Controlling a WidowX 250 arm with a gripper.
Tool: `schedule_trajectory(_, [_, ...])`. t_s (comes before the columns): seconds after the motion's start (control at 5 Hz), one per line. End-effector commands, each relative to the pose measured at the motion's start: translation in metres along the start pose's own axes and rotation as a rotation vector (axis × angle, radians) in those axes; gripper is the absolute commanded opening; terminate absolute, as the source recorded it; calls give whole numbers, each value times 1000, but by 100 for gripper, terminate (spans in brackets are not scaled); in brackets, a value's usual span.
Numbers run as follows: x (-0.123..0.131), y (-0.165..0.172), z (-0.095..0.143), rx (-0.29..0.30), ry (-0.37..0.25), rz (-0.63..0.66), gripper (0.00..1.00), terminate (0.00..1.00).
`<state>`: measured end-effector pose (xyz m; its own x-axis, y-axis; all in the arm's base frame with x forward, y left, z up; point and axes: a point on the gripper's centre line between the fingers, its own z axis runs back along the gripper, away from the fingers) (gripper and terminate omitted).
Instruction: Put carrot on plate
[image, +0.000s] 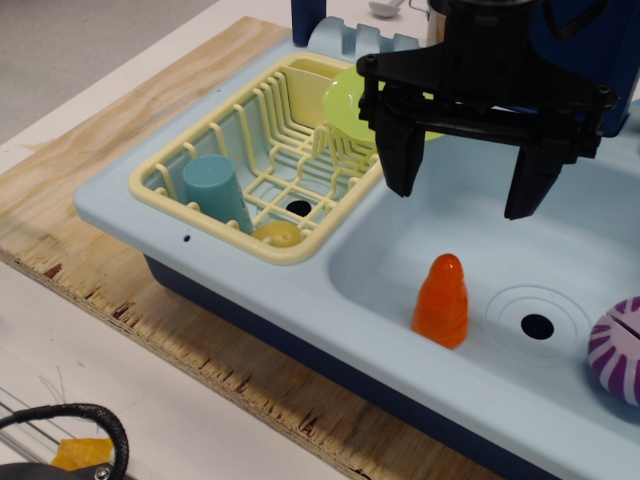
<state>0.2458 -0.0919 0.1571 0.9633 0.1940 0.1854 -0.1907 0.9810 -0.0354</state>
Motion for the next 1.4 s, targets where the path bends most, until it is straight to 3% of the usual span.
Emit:
schedule_trajectory(0.0, [0,0,0,0,0,0,100,0])
schedule_trajectory(0.4, [-3,-10,-14,-5,-7,-22,100,0])
schedule_trajectory(1.2, [-11,-2,-50,-28,47,37,100,0])
